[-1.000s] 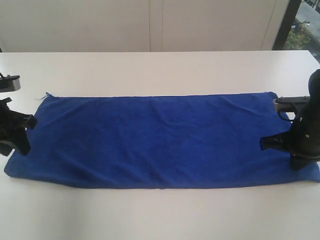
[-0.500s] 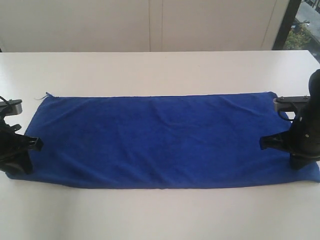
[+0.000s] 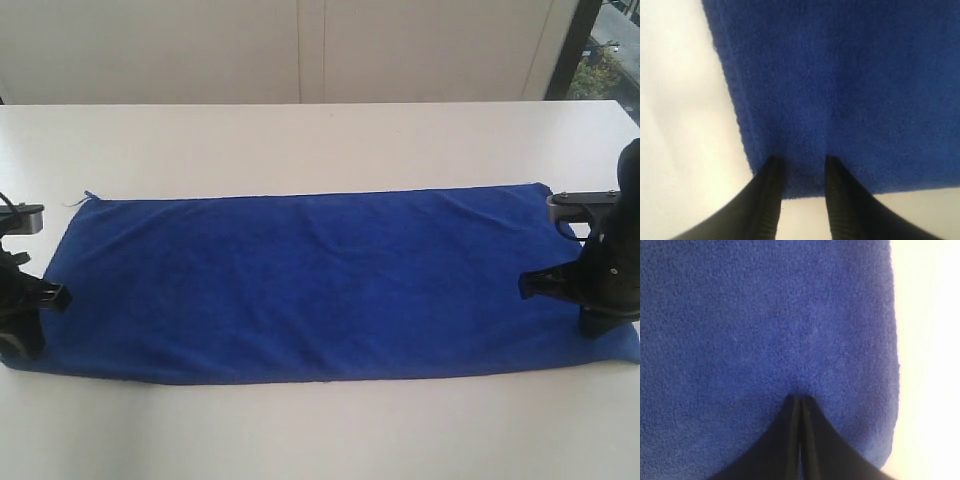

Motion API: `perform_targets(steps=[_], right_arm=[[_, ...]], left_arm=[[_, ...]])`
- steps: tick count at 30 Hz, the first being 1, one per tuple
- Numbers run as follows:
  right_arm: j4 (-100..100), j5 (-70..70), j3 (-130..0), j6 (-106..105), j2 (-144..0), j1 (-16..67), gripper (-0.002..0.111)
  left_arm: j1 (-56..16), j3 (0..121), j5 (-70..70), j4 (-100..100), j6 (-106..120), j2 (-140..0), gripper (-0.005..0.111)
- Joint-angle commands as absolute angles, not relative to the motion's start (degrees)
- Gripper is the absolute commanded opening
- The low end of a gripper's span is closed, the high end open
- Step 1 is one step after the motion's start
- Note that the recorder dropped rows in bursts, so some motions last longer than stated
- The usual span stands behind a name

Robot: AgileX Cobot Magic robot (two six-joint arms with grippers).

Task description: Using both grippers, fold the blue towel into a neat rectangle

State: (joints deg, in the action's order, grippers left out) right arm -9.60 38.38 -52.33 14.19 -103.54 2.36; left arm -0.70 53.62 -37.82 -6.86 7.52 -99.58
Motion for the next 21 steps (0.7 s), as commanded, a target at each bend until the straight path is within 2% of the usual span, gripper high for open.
perform_targets(steps=[1, 10, 17, 21], right_arm=[[-8.9, 37.9, -51.9, 14.2, -104.1, 2.2, 0.0], [-8.8, 38.4, -51.9, 14.2, -95.7, 2.2, 0.0], [-8.4, 36.9, -51.9, 14.2, -92.5, 2.2, 0.0], [-7.4, 36.1, -53.1, 13.9, -92.5, 2.2, 0.0]], left_arm=[[-0.7, 54.1, -36.3, -7.2, 7.5, -99.4, 0.036], [-0.7, 58.9, -40.2, -8.1, 7.5, -95.0, 0.036], [-0.7, 60.9, -35.2, -8.4, 6.4, -92.0, 0.035], [-0.7, 61.3, -33.6, -8.4, 5.9, -92.0, 0.025]])
